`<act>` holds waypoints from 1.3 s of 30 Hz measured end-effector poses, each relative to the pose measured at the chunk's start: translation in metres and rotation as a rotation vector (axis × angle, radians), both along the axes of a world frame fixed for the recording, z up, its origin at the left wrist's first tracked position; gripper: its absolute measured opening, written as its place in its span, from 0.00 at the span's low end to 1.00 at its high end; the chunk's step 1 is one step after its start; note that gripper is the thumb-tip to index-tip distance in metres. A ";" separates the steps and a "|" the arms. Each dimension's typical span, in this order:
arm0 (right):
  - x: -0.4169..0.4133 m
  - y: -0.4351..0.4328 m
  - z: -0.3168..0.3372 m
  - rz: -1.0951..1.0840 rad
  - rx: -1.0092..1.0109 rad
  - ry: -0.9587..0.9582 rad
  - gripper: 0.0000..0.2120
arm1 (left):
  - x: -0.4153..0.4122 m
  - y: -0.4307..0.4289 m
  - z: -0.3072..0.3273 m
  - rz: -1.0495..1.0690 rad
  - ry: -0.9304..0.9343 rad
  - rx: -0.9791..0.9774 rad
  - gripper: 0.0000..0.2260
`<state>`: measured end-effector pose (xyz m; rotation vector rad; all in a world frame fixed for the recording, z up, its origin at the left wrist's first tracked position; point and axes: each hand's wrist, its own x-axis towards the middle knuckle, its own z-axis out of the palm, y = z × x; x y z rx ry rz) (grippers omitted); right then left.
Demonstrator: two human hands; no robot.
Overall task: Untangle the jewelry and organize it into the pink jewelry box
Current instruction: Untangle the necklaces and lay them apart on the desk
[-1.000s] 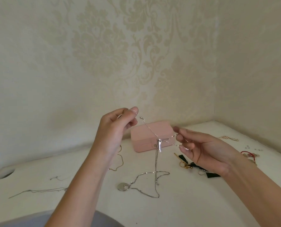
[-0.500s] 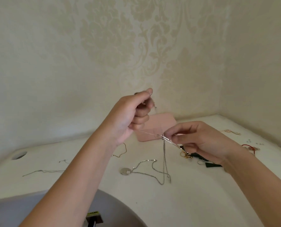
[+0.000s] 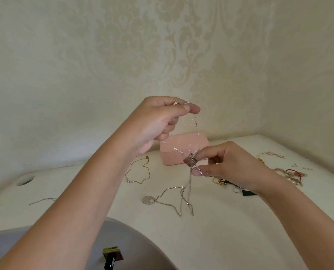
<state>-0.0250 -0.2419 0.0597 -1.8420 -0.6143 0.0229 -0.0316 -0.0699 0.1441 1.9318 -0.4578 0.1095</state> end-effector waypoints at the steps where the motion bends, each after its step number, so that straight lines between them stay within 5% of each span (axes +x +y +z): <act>1: 0.001 0.001 -0.002 -0.029 0.005 -0.003 0.06 | 0.000 0.000 -0.001 -0.004 -0.006 0.007 0.08; 8: -0.004 0.005 0.003 0.080 0.166 0.036 0.08 | 0.000 -0.001 0.001 -0.060 -0.059 0.058 0.08; 20: 0.008 0.001 -0.005 -0.092 0.270 0.144 0.12 | -0.005 -0.011 -0.020 -0.115 -0.166 -0.021 0.10; 23: 0.009 -0.001 -0.007 -0.112 0.175 0.099 0.10 | -0.021 -0.021 -0.040 -0.180 -0.105 -0.081 0.09; 25: 0.012 0.000 -0.012 -0.143 0.042 0.033 0.19 | -0.032 -0.030 -0.063 -0.161 -0.072 -0.089 0.08; 30: 0.015 -0.008 -0.024 -0.117 -0.035 0.086 0.01 | -0.053 -0.046 -0.134 -0.029 -0.125 0.074 0.07; 39: 0.009 -0.047 -0.057 -0.236 -0.328 0.006 0.04 | -0.077 -0.077 -0.177 -0.049 -0.327 0.384 0.13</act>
